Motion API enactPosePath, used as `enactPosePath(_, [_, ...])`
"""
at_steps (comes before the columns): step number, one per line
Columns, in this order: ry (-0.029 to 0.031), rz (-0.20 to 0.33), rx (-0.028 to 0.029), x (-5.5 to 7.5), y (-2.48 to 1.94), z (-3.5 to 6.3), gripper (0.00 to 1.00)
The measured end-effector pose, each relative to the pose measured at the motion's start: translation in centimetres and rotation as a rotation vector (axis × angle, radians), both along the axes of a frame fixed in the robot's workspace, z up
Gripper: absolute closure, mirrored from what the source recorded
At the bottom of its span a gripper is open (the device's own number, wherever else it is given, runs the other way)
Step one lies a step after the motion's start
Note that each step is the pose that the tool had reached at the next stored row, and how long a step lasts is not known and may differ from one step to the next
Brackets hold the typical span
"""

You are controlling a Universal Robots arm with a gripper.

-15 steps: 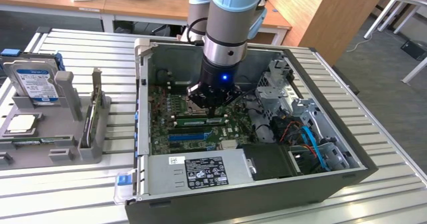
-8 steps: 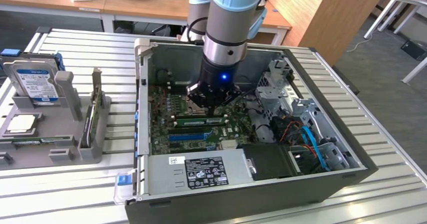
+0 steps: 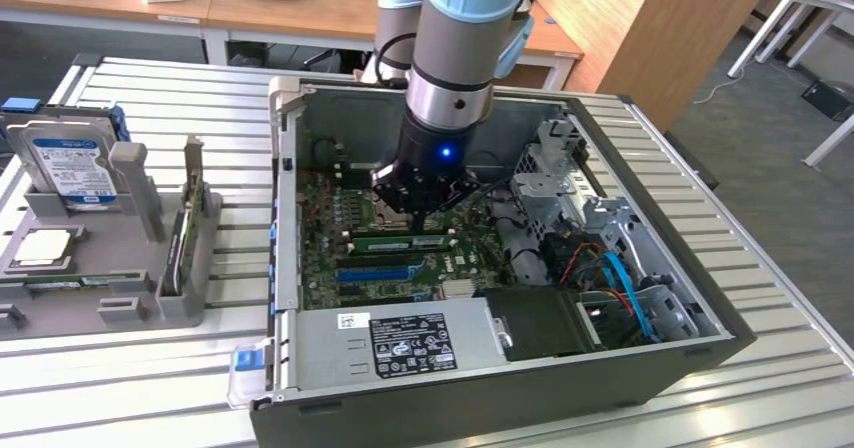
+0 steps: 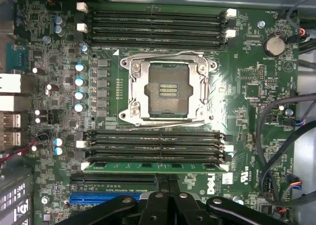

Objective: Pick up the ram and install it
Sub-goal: 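Press down the ram until it locks into place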

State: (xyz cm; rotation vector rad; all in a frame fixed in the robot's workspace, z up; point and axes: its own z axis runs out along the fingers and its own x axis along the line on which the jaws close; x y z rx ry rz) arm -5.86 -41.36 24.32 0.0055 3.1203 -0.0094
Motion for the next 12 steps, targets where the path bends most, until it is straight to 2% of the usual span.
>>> enactPosePath(3, [0.0053,-0.011,-0.0001,0.01,0.10,-0.04,0.89])
enactPosePath(12, [0.0062,-0.020,0.0000,0.00,0.20,-0.10,0.89])
